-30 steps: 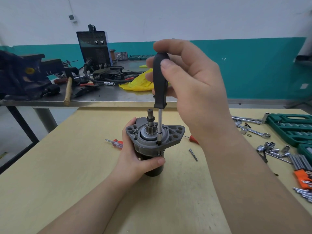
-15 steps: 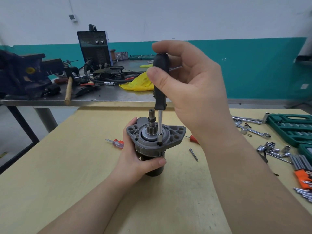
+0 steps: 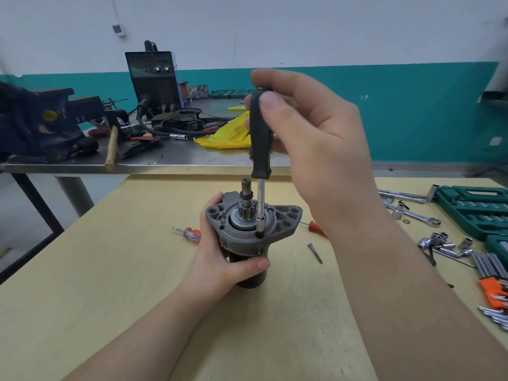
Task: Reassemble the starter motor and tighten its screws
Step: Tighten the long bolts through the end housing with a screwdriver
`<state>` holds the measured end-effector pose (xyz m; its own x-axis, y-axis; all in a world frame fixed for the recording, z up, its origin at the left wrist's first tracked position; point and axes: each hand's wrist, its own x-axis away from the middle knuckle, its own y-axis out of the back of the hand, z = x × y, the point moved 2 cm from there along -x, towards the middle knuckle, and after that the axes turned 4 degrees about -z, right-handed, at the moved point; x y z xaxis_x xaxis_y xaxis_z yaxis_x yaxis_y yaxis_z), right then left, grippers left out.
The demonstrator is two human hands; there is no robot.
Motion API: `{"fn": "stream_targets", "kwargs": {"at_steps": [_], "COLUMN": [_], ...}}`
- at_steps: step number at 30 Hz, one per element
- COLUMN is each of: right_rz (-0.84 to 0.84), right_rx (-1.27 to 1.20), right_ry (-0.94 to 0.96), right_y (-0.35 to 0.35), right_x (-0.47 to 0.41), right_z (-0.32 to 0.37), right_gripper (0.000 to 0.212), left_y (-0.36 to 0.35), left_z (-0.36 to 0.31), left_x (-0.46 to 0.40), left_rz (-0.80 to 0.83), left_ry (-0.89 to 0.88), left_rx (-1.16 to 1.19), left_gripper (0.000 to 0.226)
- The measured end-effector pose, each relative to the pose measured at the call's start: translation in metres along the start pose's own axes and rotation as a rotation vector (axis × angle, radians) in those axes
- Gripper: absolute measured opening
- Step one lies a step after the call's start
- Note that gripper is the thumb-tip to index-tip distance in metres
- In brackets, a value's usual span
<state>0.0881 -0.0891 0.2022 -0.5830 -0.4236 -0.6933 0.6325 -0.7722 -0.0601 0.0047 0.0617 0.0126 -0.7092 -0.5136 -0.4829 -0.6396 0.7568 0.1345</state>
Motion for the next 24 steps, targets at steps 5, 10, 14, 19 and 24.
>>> {"fn": "stream_targets", "kwargs": {"at_steps": [5,10,14,19,24], "right_rz": [0.03,0.014,0.022,-0.001,-0.011], "right_rx": [0.078,0.062,0.071,0.081,0.12], "right_ry": [0.04,0.025,0.04,0.053,0.063], "right_y": [-0.0003,-0.002,-0.0013,-0.0014,-0.0005], "right_x": [0.0015,0.0015,0.0017,0.001,0.0012], "right_z": [0.0034,0.0014,0.0014,0.0022,0.002], "right_gripper": [0.024,0.019,0.024,0.021,0.029], "left_y": [0.0005,-0.0006,-0.0006,0.0,-0.0002], "left_z": [0.0007,-0.0021,-0.0017,-0.0007,0.0005], "left_x": [0.0014,0.0015,0.0012,0.0006,-0.0001], "left_rz": [0.0,0.005,-0.013,-0.013,-0.017], "left_ry": [-0.018,-0.015,-0.028,-0.014,-0.01], "left_rx": [-0.007,-0.005,-0.007,-0.002,-0.005], "left_gripper": [0.126,0.121,0.119,0.122,0.12]}}
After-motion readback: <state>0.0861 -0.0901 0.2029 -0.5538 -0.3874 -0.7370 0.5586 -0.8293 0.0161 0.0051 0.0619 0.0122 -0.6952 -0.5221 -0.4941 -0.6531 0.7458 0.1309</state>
